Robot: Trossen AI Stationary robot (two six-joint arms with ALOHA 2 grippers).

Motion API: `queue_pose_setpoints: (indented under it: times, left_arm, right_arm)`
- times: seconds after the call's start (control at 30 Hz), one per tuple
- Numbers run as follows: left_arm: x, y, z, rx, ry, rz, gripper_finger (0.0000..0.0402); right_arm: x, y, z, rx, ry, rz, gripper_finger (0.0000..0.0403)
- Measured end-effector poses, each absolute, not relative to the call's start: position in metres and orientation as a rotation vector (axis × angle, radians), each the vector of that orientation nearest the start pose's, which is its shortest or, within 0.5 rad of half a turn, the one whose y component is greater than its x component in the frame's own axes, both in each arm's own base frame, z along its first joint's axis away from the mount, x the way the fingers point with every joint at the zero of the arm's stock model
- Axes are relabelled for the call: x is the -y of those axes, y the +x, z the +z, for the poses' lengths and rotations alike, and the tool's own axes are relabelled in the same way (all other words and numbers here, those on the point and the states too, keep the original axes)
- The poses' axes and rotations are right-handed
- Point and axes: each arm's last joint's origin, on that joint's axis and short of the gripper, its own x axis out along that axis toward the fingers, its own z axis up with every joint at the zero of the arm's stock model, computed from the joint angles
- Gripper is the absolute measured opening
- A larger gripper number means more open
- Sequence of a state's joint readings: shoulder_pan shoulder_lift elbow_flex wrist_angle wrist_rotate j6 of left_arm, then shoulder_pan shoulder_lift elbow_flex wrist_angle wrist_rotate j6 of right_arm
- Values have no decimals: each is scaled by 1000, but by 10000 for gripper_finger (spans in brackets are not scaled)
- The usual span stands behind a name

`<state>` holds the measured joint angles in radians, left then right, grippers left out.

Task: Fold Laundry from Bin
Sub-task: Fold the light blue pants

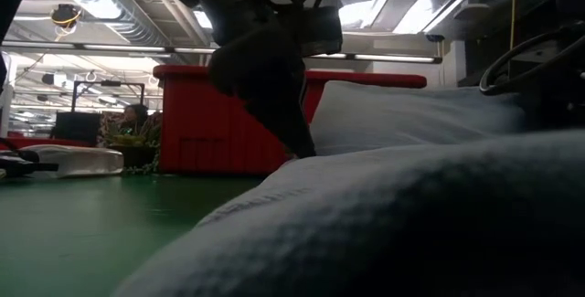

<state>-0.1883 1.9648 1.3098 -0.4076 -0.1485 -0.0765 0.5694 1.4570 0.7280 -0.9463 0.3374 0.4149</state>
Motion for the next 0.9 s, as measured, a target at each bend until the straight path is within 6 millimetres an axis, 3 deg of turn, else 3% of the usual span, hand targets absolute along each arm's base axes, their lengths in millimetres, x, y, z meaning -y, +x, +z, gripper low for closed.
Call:
queue_pose_setpoints:
  times: [0.17, 0.27, 0.37, 0.63, 0.8, 0.9]
  left_arm:
    - [70, 392, 161, -1051, 126, 10, 61]
    - [74, 391, 162, -1039, 174, 90, 38]
    - [82, 389, 163, -1005, 252, 213, 8]
    - [115, 379, 166, -911, 408, 367, 2]
    - [125, 377, 165, -927, 369, 266, 2]
    - [126, 381, 154, -964, 325, 195, 6]
  right_arm:
    - [-101, 176, 153, -1480, -401, -137, 172]
    - [-101, 176, 153, -1477, -403, -139, 172]
    - [-101, 176, 153, -1475, -405, -141, 172]
    - [-99, 173, 154, -1475, -331, -272, 172]
    - [-97, 172, 154, -1476, -353, -300, 172]
    - [-98, 171, 154, -1519, -368, -225, 172]
